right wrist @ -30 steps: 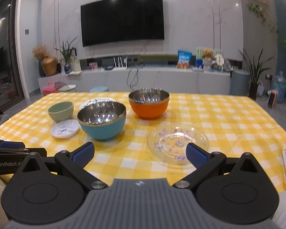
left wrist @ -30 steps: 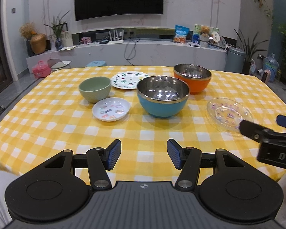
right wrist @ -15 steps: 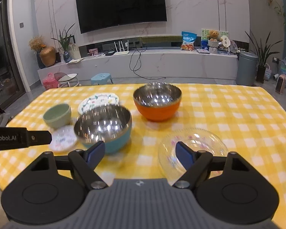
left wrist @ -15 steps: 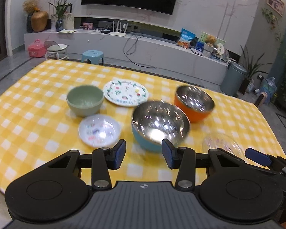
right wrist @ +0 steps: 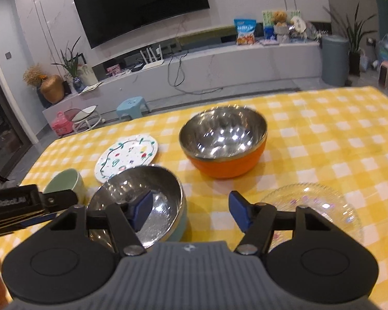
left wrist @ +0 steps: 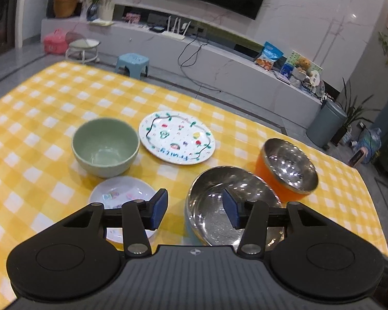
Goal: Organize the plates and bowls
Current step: 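Move both grippers to the blue steel bowl and close them on its rim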
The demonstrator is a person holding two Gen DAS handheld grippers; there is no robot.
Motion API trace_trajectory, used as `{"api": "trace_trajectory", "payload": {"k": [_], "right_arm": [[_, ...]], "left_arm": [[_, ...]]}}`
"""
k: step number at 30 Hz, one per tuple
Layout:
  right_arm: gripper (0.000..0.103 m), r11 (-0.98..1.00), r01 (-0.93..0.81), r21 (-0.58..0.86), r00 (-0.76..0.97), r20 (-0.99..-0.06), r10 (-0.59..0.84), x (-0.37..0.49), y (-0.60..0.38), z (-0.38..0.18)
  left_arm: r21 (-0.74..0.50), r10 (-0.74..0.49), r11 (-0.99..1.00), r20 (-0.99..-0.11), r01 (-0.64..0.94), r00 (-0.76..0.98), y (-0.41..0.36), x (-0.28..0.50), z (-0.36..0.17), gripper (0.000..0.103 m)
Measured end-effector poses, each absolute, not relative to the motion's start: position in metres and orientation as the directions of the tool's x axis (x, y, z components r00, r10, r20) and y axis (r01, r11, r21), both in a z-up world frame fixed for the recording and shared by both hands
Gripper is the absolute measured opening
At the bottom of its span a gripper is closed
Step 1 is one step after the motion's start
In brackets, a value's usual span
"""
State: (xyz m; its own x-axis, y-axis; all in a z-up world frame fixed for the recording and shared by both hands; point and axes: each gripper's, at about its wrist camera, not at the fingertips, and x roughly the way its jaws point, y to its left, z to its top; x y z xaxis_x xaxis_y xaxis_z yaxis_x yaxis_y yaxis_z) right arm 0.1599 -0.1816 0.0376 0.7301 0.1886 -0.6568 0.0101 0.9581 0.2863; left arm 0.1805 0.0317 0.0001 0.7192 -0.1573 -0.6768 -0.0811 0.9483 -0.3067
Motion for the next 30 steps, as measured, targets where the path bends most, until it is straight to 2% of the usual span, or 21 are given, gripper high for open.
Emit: {"api": "trace_trajectory", "payload": {"k": [3,5,7,11,17,19,24,30], "right_arm": [[0.065,0.956,-0.008,0.293,0.72,-0.662,0.209,0.164,-0.18,0.029],[0.063,0.954,-0.011,0.3,0.712,-0.667,0.218,0.167,-0.179,0.023],[0.054,0.953,-0.006,0.303,0.696,-0.683,0.221,0.169,-0.178,0.018],[0.051,0.945,0.002,0.327,0.69,-0.685,0.236,0.166,-0.18,0.008],[0.031,0.937,-0.026,0.347,0.705,-0.659,0.264,0.159,-0.177,0.006],[0.022,0.934,-0.034,0.355,0.706,-0.653,0.274,0.158,-0.177,0.005],[0.014,0.938,-0.024,0.347,0.7,-0.664,0.263,0.159,-0.178,0.002],[0.009,0.924,-0.016,0.381,0.699,-0.657,0.283,0.157,-0.183,0.001]], "left_arm": [[-0.329,-0.166,0.94,-0.68,-0.094,0.714,0.036,0.186,-0.007,0.063],[-0.324,-0.169,0.942,-0.674,-0.083,0.719,0.035,0.187,-0.01,0.064],[-0.331,-0.182,0.941,-0.671,-0.07,0.719,0.034,0.188,-0.013,0.064],[-0.33,-0.194,0.943,-0.666,-0.051,0.72,0.032,0.189,-0.017,0.063],[-0.274,-0.171,0.961,-0.684,-0.033,0.709,0.022,0.192,-0.024,0.062],[-0.272,-0.17,0.962,-0.692,-0.036,0.701,0.022,0.192,-0.026,0.06],[-0.245,-0.167,0.97,-0.701,-0.014,0.693,0.018,0.19,-0.029,0.041],[-0.251,-0.202,0.967,-0.684,0.034,0.701,0.014,0.186,-0.027,0.036]]}}
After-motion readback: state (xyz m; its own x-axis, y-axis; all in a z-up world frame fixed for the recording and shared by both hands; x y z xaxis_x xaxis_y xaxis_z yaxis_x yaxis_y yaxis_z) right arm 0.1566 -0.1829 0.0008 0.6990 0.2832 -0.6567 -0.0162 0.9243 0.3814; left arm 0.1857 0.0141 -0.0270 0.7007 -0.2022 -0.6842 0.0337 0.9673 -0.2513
